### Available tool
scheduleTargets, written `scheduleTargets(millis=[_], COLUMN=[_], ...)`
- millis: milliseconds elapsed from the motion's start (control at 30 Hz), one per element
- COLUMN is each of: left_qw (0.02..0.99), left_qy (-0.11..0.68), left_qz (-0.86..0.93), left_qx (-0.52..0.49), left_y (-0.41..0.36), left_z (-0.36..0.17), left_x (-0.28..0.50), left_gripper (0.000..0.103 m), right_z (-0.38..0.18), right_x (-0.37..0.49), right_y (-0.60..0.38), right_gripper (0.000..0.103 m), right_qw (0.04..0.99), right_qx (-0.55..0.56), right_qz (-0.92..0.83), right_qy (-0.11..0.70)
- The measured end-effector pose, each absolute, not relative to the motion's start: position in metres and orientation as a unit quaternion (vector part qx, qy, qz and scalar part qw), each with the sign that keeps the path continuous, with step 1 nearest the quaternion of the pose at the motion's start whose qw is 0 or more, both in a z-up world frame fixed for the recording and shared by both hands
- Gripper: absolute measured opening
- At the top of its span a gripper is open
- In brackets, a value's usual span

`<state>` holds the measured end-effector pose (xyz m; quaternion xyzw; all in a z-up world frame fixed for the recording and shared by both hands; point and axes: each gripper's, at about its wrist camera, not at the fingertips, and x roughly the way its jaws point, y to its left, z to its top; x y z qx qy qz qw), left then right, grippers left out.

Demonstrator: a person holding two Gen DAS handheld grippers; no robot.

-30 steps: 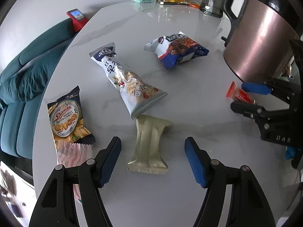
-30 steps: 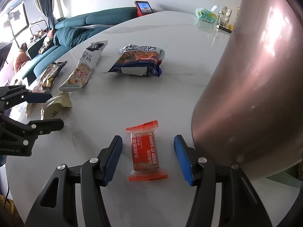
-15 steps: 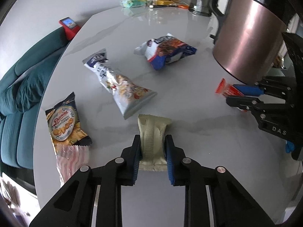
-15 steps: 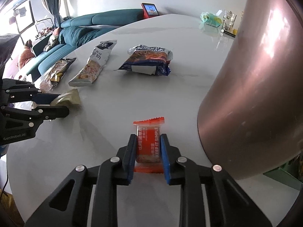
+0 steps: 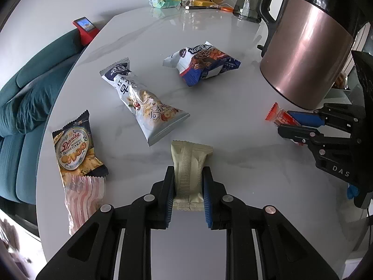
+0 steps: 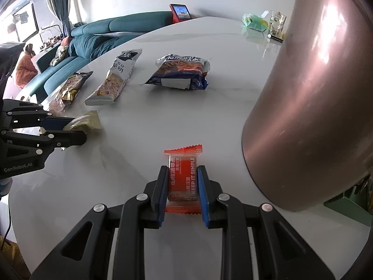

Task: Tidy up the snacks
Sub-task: 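Lift the beige bar with the left gripper while the right lifts the red bar toward the tray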

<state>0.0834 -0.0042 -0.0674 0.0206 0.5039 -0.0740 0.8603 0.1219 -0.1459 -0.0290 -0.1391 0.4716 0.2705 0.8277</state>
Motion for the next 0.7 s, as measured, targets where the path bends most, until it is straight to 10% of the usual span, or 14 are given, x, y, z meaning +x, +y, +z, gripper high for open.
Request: scheduleTargets(millis=[700], left_qw=[0.871], left_qy=[0.482], left_qz=[-0.089], left_qx=[0.024], left_y=[0.003], left_z=[-0.035], left_x=[0.060], left_gripper=[0.018], right_z=[0.014], right_x=[0.090], right_y=[-0.145], right_gripper=[0.000], right_qw=[0.844], right_qx=[-0.124], right_qz=[0.273], right_qy=[0.445])
